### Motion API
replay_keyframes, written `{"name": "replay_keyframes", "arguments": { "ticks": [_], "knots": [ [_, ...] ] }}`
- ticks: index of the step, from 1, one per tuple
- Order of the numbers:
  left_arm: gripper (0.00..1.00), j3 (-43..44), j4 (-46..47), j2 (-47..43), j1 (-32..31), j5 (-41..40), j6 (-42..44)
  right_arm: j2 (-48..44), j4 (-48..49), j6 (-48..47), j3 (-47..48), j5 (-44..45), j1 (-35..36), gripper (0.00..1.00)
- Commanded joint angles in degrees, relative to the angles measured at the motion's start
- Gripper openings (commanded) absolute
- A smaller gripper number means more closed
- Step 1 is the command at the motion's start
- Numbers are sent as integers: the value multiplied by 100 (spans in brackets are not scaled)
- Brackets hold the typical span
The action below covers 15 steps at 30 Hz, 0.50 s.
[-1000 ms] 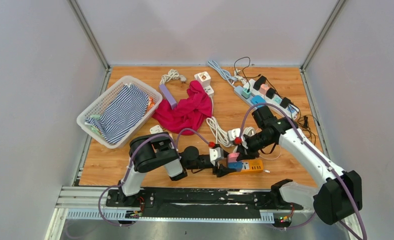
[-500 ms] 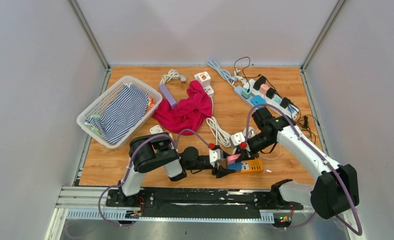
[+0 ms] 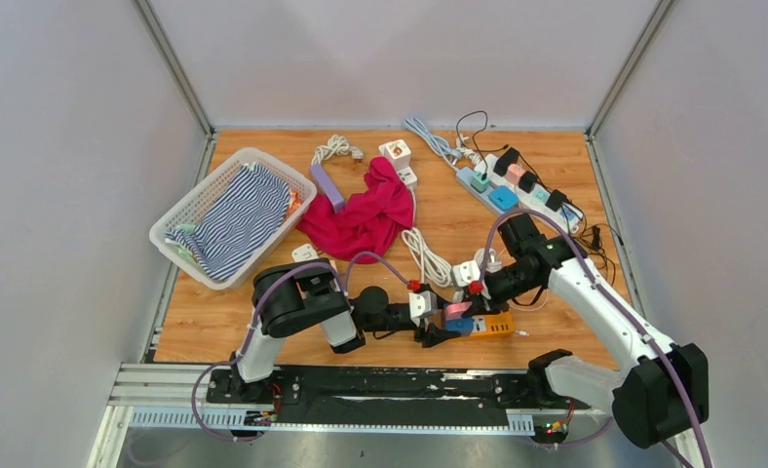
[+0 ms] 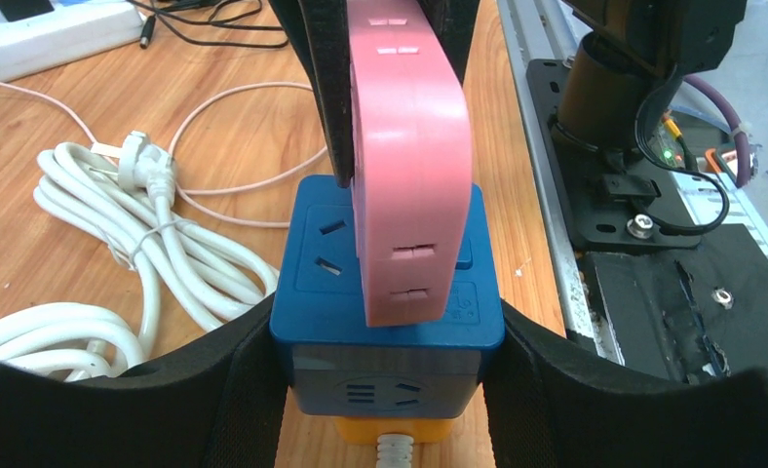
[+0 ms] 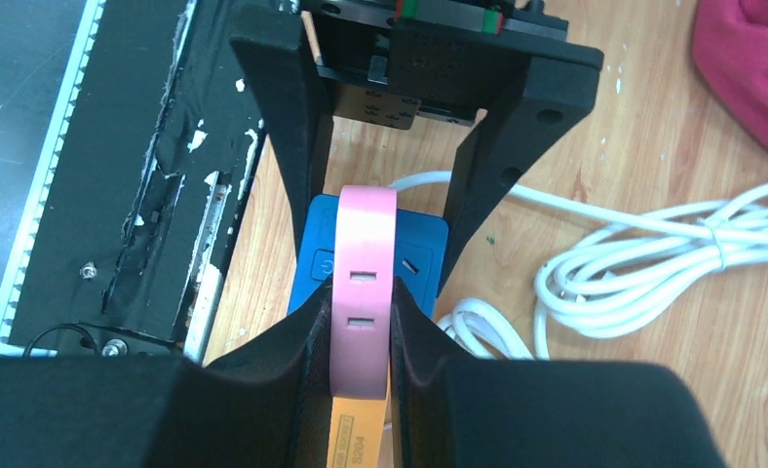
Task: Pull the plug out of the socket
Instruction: Remove the plug from the socket.
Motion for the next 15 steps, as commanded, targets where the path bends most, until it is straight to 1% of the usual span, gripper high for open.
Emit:
{"name": "replay_keyframes", "arguments": {
  "ticks": [1,2,3,7,9,11,15],
  "knots": [
    [0,-122,43,165,95,-266,-7,183,-1815,-1432,-460,-1137,-26,0],
    [0,-108,40,168,95,-264,-7,221,-1912,-1713,-506,-1199,87,0],
    [0,-88,39,181,95,-262,-7,239,-1871,-1755,-527,-1252,192,0],
    [0,-59,42,218,93,-264,-15,277,-1449,-1234,-401,-1578,425,0],
    [0,-44,35,243,95,-264,-7,260,-1317,-995,-263,-1574,460,0],
    [0,-37,34,254,92,-277,0,227,-1224,-532,-76,-1295,460,0],
    [0,-93,36,215,95,-295,34,119,-1154,323,266,-344,413,0]
  ]
}}
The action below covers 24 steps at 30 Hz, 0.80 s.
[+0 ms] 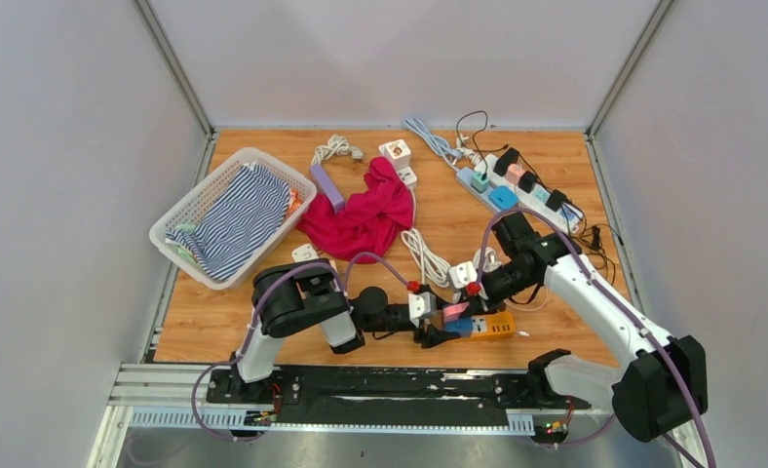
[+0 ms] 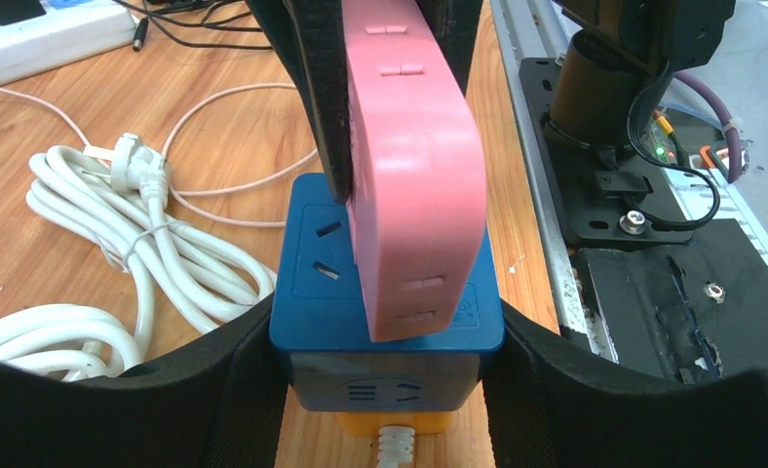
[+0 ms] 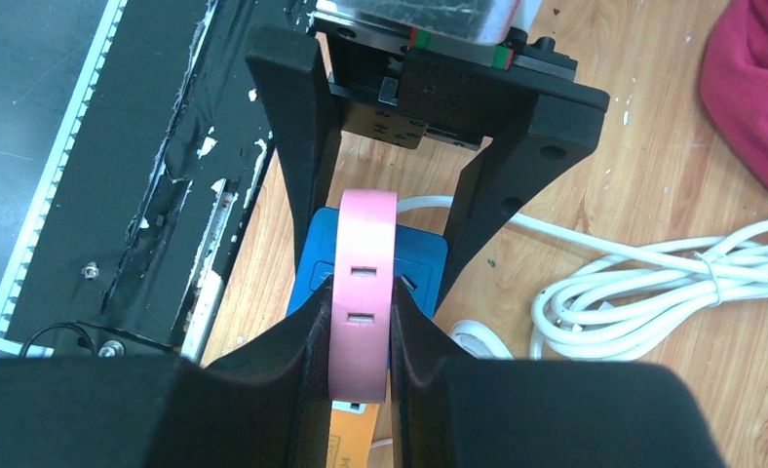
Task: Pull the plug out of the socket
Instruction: Remove the plug from the socket.
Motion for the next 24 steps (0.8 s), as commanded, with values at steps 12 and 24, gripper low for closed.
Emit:
{"name": "replay_keyframes", "arguments": {
  "ticks": [12,24],
  "knots": [
    [0,-103,28,143,105,-321,-6,-419,-1072,663,-88,-173,-371,0],
    [0,-29,31,230,105,-325,8,37,-1490,-158,201,-1041,187,0]
  ]
}}
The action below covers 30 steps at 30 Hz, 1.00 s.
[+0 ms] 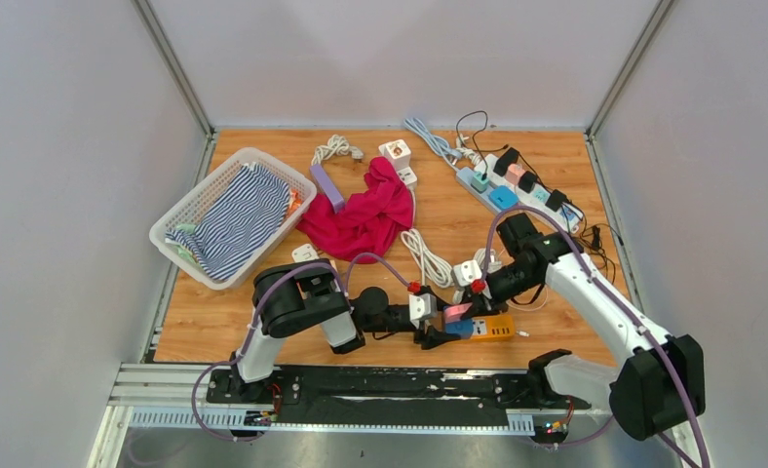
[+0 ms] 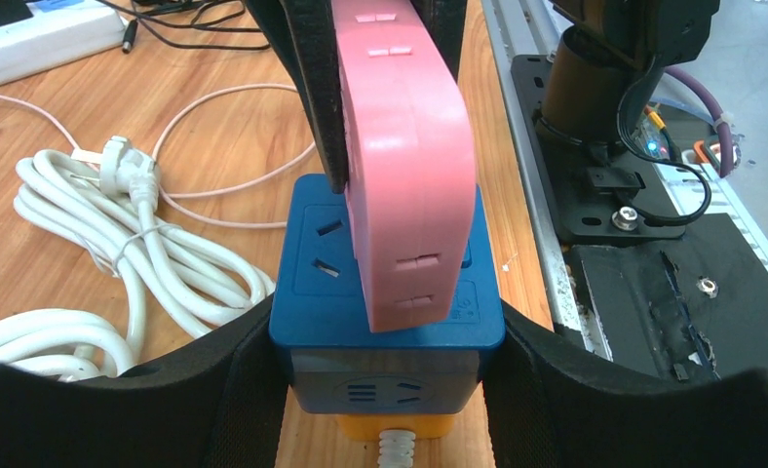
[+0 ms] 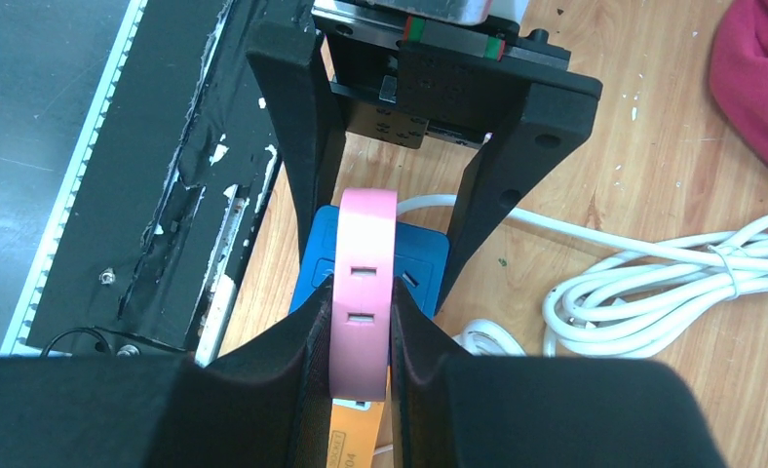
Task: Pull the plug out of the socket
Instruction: Remove the plug from the socket.
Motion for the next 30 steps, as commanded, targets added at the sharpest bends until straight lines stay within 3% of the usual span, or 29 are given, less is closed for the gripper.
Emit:
{"name": "replay_keyframes", "arguments": {
  "ticks": [1,8,12,18,23,26,30],
  "knots": [
    [0,-59,31,206,121,-411,0,36,-1413,-17,305,-612,360,0],
    [0,-57,34,203,121,-354,-11,-1076,-1057,732,-28,507,-503,0],
    [0,-71,27,198,121,-326,-6,-1426,-862,441,-563,175,-536,0],
    [0,-60,32,213,121,-315,-10,-722,-889,-359,-251,-1289,235,0],
    [0,-62,33,194,121,-370,17,886,-3068,-2551,914,-1339,531,0],
    [0,-44,23,228,121,-374,23,641,-2436,-1130,945,-361,518,0],
    [0,-19,27,232,120,-317,6,-815,-557,1142,128,1365,420,0]
  ]
}}
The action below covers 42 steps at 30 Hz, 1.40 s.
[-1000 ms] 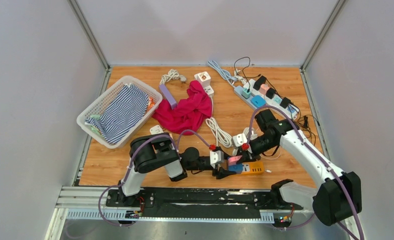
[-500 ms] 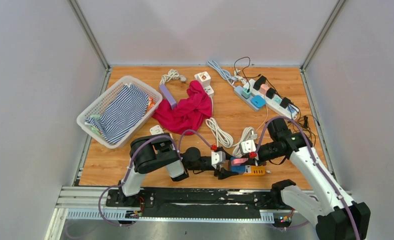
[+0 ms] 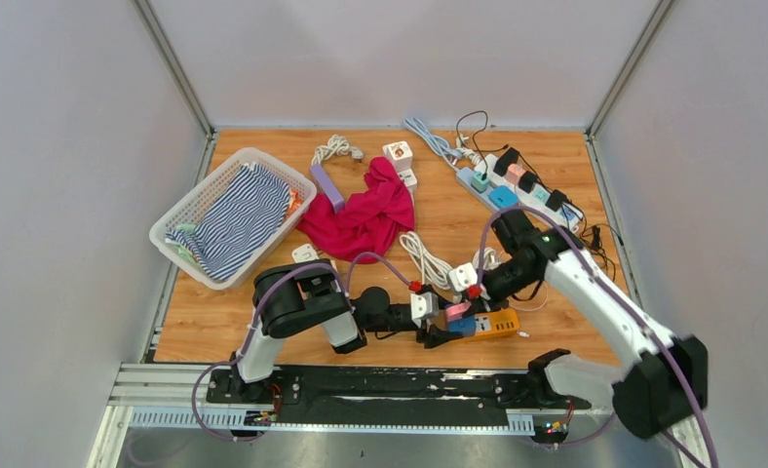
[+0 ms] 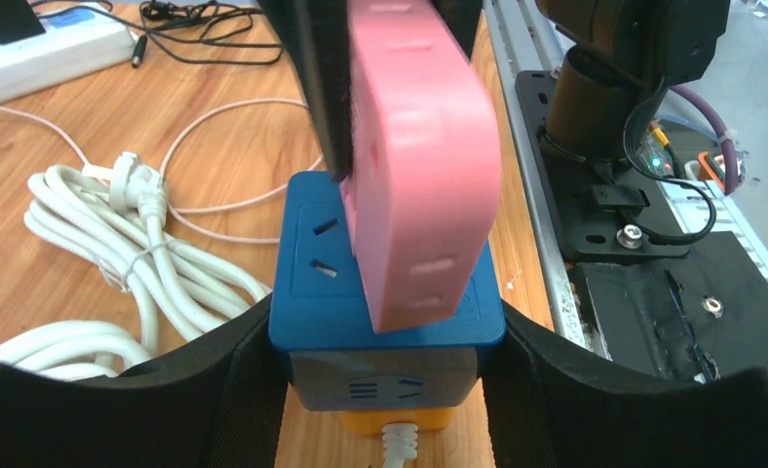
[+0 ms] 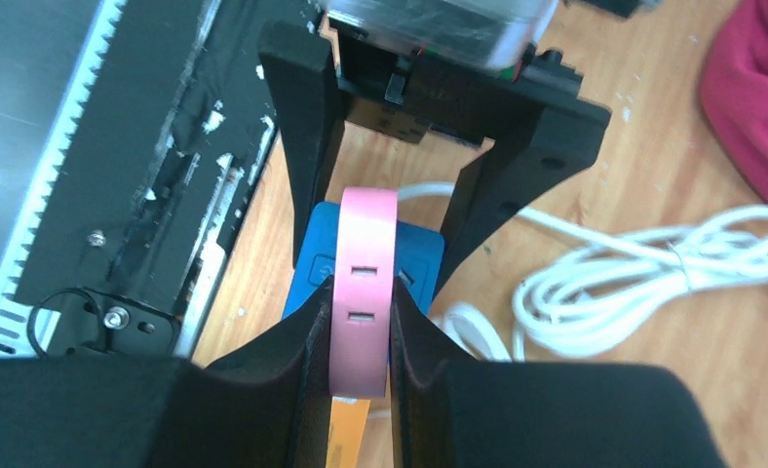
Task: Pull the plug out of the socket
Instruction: Remove the plug from the socket.
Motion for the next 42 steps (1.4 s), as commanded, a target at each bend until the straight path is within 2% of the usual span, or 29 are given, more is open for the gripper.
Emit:
{"name": "replay_keyframes", "arguments": {
  "ticks": [1,4,7,9,11,15,18,20,22,26,28,30,32,35,38,42],
  "knots": [
    [0,-56,15,226,151,-223,41,-1681,520,2004,-820,1316,96,0],
    [0,-64,19,226,151,-224,56,-2531,970,2177,-1407,1578,-151,0],
    [0,-47,12,249,151,-213,38,-2725,923,2083,-1413,797,-226,0],
    [0,-47,6,256,147,-230,33,-2466,862,1691,-1449,-227,-199,0],
    [0,-51,0,261,151,-244,46,-1793,542,1026,-1346,-1020,31,0],
    [0,-57,5,261,151,-274,59,-435,-467,102,-650,-1355,486,0],
    [0,-63,5,261,149,-295,76,-162,-624,484,-225,-792,508,0],
    [0,-64,0,262,147,-302,92,-433,-329,1239,-237,-119,504,0],
    [0,-52,-1,261,151,-295,97,-977,100,1858,-511,631,444,0],
    [0,-47,5,252,151,-288,84,-2345,816,2187,-1349,1778,-21,0],
    [0,-47,2,239,149,-282,73,-2829,1081,2269,-1591,1858,-291,0],
    [0,-55,4,235,148,-252,65,-3004,1035,2166,-1607,1324,-378,0],
    [0,-65,-1,234,151,-224,64,-2844,848,1714,-1655,398,-375,0],
    [0,-48,-1,243,151,-229,62,-2065,279,578,-1612,-730,-64,0],
    [0,-43,-6,252,151,-244,68,-1075,-138,85,-1159,-996,369,0],
    [0,-55,0,244,151,-270,97,-136,-930,-90,-320,-1010,448,0]
  ]
}}
